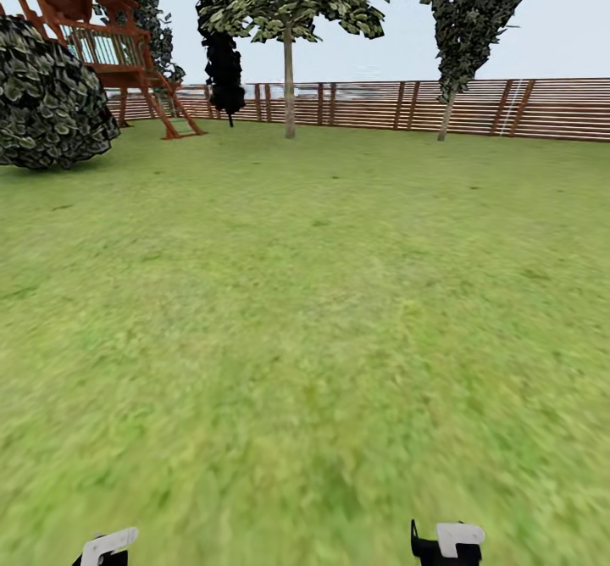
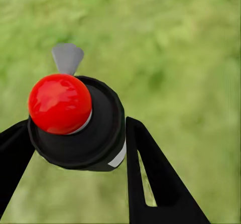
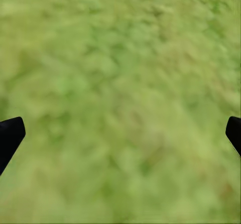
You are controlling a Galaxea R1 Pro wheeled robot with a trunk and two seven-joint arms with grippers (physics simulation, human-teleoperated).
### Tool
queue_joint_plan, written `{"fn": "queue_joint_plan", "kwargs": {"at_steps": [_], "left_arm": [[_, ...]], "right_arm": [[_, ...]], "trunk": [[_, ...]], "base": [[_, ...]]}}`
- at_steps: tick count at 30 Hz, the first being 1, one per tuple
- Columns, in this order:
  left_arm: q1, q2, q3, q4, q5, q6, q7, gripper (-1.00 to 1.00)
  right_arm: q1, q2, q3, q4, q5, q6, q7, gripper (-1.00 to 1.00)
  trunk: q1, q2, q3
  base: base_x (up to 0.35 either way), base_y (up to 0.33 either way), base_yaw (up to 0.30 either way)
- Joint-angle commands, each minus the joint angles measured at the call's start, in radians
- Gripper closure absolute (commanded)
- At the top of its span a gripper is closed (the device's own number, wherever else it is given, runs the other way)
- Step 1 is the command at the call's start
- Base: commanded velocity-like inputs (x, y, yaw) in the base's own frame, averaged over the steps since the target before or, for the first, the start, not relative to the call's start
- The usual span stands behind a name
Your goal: In the garden, pick up the pesticide atomizer on the floor and spray pesticide onto both trees until each tree trunk is fully covered.
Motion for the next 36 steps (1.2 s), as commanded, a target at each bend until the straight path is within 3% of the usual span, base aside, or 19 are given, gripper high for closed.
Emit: {"fn": "queue_joint_plan", "kwargs": {"at_steps": [1,36], "left_arm": [[0.000,0.000,0.000,0.000,0.000,0.000,0.000,1.00],[0.000,0.000,0.000,0.000,0.000,0.000,0.000,1.00]], "right_arm": [[0.000,0.000,0.000,0.000,0.000,0.000,0.000,-1.00],[0.000,0.000,0.000,0.000,0.000,0.000,0.000,-1.00]], "trunk": [[0.000,0.000,0.000],[0.000,0.000,0.000]], "base": [[0.338,0.000,0.000],[0.338,0.000,0.000]]}}
